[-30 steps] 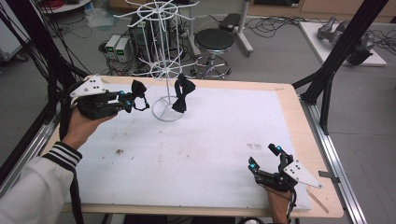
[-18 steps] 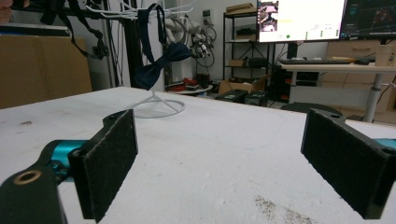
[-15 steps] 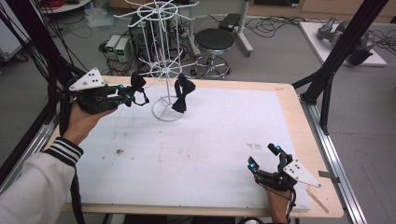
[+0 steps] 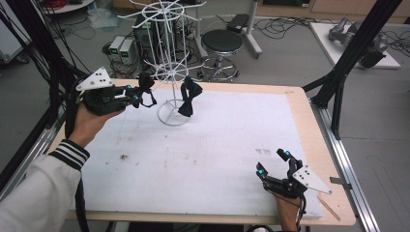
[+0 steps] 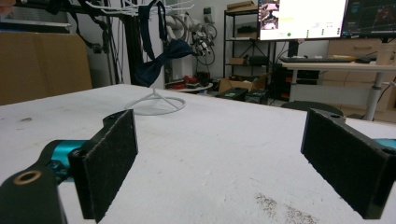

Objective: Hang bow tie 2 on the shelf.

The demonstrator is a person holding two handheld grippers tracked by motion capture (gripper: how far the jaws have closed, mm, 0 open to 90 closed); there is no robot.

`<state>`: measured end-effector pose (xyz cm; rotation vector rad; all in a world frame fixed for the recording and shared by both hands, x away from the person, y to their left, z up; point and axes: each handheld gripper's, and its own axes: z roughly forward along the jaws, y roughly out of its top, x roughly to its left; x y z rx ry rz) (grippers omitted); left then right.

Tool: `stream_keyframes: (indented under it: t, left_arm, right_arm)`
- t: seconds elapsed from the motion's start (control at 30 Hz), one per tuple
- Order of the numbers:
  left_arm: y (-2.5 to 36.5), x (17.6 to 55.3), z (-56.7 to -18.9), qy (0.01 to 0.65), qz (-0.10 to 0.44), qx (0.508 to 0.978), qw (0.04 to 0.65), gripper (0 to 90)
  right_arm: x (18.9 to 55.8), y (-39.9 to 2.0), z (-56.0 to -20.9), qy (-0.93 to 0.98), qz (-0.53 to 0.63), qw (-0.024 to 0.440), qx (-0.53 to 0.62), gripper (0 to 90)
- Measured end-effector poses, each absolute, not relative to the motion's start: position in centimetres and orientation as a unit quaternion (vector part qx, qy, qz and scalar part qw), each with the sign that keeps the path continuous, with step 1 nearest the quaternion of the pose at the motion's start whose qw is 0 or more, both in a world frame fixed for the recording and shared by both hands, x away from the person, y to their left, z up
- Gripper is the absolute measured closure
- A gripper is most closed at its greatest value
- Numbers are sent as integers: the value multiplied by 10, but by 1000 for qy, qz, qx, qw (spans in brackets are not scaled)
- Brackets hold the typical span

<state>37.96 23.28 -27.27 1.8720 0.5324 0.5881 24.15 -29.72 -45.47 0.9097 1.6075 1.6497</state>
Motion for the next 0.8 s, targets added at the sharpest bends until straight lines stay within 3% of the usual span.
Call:
stream_keyframes:
  t: [0.8]
  left_arm:
    - [207,385,-269,219,242,789,521,758]
  right_arm:
    - [241,-297,-455,614,630,327,344,102]
